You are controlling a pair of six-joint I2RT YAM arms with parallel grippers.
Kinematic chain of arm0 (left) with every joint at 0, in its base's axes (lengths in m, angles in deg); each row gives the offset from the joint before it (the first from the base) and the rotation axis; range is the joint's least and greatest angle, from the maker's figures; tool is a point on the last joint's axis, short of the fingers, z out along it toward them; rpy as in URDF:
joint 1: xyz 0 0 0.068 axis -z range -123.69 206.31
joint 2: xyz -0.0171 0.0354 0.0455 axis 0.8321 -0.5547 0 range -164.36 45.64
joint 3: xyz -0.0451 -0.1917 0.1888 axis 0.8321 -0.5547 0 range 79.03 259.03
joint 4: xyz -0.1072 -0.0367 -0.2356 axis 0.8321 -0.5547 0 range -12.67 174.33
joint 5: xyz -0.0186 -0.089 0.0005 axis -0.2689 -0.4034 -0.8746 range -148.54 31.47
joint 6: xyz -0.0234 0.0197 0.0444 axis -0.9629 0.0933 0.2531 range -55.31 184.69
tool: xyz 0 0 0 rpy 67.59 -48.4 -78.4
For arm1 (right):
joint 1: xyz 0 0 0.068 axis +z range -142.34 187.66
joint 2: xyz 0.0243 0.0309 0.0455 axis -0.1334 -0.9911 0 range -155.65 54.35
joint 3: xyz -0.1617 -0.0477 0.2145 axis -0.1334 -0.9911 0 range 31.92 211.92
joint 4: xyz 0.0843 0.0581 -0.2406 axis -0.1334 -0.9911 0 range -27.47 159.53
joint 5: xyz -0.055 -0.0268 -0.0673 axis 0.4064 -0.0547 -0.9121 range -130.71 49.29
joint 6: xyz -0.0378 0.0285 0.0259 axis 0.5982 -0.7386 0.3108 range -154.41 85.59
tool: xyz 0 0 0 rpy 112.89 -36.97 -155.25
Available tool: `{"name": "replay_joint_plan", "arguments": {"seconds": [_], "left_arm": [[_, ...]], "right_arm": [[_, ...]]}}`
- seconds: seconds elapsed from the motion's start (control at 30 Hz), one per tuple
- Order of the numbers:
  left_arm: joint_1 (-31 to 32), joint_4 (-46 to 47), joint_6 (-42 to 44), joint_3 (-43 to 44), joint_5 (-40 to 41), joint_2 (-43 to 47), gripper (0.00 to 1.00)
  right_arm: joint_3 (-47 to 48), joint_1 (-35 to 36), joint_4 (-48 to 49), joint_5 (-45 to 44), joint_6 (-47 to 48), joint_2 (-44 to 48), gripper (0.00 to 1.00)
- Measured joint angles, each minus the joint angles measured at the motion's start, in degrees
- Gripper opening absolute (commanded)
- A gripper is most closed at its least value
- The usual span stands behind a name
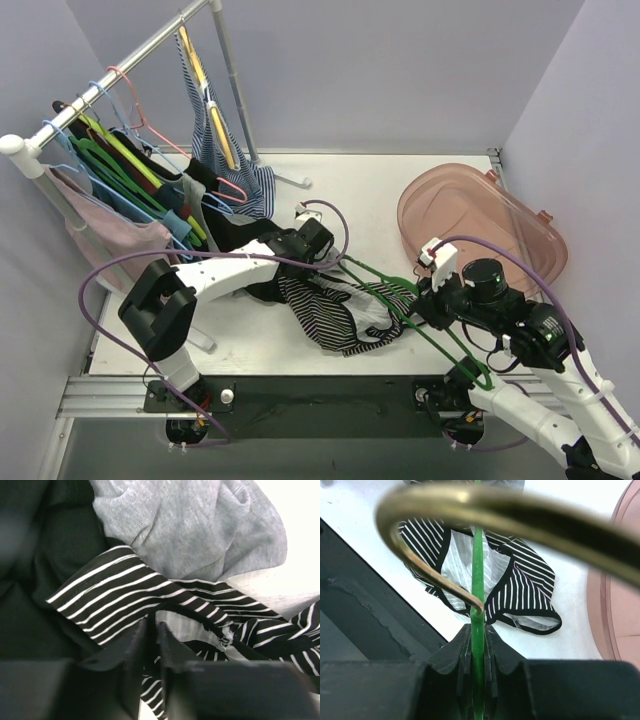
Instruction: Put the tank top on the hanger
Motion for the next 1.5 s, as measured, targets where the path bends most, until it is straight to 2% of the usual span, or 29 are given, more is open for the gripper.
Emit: {"name": "replay_joint_plan", "arguments": {"seconds": [0.03, 0.07, 0.2, 0.63, 0.9, 1.17, 1.4, 1.5], "left_arm": [[0.0, -0.22, 0.04, 0.0, 0.04, 0.0, 0.18], [-0.02, -0.39, 0.17, 0.0, 0.04, 0.04, 0.09], [0.0, -1.01, 0.87, -0.02, -0.17, 1.46, 0.0], [0.83, -1.05, 3.69, -1.81, -6.95, 17.94, 0.0], [2.38, -3.17, 5.95, -0.55, -11.69, 18.8, 0.0], [4.15, -4.87, 7.17, 6.45, -14.12, 19.04, 0.0], [6.08, -5.22, 6.73, 10.08, -15.54, 21.0, 0.0], [6.34, -5.77, 6.25, 10.08, -15.47, 22.75, 0.08]], "right_arm": [[-0.15, 0.0, 0.17, 0.17, -0.11, -0.07, 0.0], [-0.26, 0.0, 0.33, 0.42, -0.15, -0.13, 0.0], [-0.37, 0.0, 1.27, 1.97, -0.33, -0.7, 0.0], [-0.37, 0.0, 2.84, 10.12, 1.33, -5.27, 0.0], [2.34, 0.0, 4.2, 13.29, 5.16, -12.33, 0.0], [2.93, 0.0, 8.85, 17.66, 5.66, -17.14, 0.0], [2.25, 0.0, 16.15, 13.53, 2.14, -17.25, 0.0], [1.31, 0.0, 19.41, 11.06, -0.04, -16.52, 0.0]]}}
